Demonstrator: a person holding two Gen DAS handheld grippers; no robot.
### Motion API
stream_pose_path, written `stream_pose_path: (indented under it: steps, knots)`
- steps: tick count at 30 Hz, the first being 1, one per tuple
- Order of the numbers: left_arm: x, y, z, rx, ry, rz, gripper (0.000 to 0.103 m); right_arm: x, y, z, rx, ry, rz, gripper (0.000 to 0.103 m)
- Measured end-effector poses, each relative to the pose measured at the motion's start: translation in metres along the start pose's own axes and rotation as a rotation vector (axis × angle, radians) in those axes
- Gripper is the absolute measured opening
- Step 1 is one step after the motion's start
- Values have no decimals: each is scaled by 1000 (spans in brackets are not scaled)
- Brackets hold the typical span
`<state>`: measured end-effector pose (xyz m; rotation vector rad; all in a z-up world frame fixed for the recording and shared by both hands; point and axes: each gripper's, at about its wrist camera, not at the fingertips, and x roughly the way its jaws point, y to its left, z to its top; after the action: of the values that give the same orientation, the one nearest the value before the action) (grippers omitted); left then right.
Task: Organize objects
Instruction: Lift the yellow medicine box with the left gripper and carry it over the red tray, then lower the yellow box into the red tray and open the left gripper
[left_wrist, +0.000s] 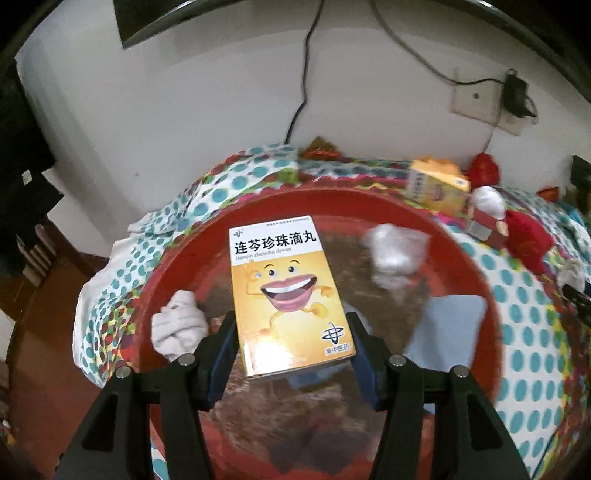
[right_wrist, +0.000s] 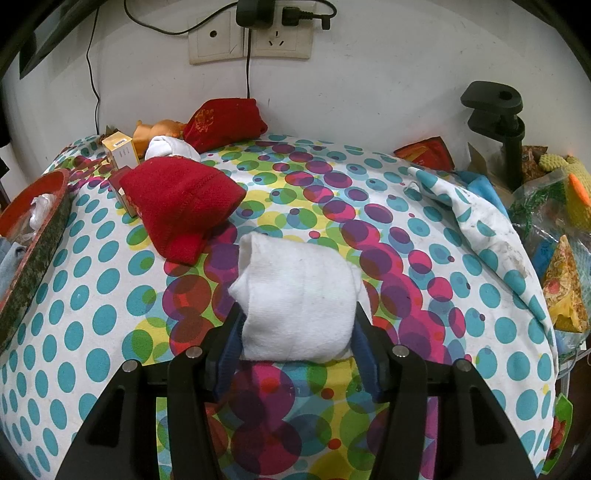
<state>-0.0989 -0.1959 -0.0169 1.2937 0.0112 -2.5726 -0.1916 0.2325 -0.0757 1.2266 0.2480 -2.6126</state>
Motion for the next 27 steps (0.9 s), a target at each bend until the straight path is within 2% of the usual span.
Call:
stream_pose_path:
  steps: [8, 18, 27]
  knots:
    - [33, 32, 9, -69, 55, 23, 57, -2, 0, -2, -4, 1, -6, 53]
    - [57, 41, 6, -40, 94, 92, 57, 2, 9, 3, -5, 1, -7, 53]
    - [66, 42, 2, -26, 120, 101, 58, 4, 12, 5, -6, 2, -8, 54]
